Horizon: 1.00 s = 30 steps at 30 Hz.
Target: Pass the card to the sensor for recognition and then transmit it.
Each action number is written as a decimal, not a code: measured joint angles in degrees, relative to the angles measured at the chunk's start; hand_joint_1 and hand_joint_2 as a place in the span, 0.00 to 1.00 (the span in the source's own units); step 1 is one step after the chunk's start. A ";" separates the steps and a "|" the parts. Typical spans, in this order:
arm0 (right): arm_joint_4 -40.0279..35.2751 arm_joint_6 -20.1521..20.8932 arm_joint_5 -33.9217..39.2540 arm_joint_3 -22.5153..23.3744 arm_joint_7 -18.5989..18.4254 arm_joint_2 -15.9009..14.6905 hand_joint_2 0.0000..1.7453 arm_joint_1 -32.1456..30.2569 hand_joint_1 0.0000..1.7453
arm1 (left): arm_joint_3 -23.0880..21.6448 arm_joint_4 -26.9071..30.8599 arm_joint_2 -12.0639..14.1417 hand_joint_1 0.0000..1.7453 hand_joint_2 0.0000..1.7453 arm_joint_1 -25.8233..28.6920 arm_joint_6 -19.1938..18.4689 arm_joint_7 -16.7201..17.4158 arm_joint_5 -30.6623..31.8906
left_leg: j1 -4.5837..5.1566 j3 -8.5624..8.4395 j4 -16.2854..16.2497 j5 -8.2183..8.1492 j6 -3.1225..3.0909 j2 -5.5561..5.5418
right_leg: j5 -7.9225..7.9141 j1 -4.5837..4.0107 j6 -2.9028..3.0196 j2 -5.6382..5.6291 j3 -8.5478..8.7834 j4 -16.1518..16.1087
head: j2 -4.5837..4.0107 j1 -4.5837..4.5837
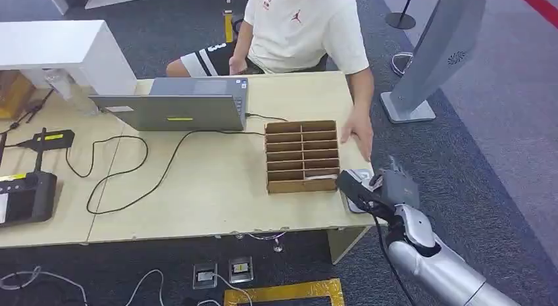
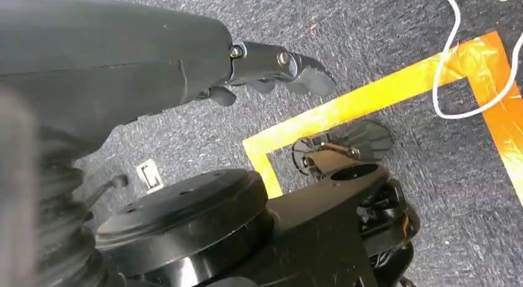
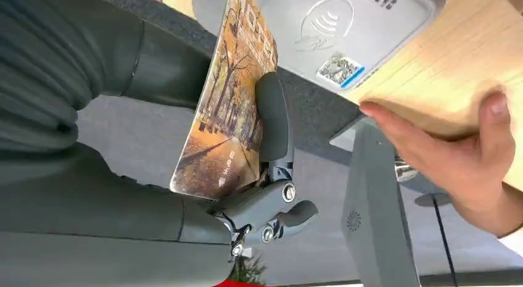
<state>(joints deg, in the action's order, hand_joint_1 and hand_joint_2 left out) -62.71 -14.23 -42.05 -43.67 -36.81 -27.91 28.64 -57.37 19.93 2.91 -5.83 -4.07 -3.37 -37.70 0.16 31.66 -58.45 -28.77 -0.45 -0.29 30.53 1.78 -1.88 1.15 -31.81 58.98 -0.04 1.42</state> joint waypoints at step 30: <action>7.21 0.40 4.98 -9.53 0.15 4.35 1.00 5.19 1.00 | 0.13 0.92 -0.26 0.00 1.00 0.88 0.02 -1.35 -0.87 | -0.03 -0.16 0.00 0.00 0.00 0.11 | -0.01 -0.03 0.00 -0.12 0.12 0.00 | 0.00 0.02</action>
<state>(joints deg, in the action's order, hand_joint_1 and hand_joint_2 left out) -55.49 -13.83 -37.07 -53.20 -36.65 -23.56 33.83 -57.24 20.85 2.64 -4.95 -4.04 -4.72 -38.58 0.13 31.50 -58.45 -28.77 -0.44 -0.17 30.53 1.74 -1.88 1.03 -31.70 58.98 -0.04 1.44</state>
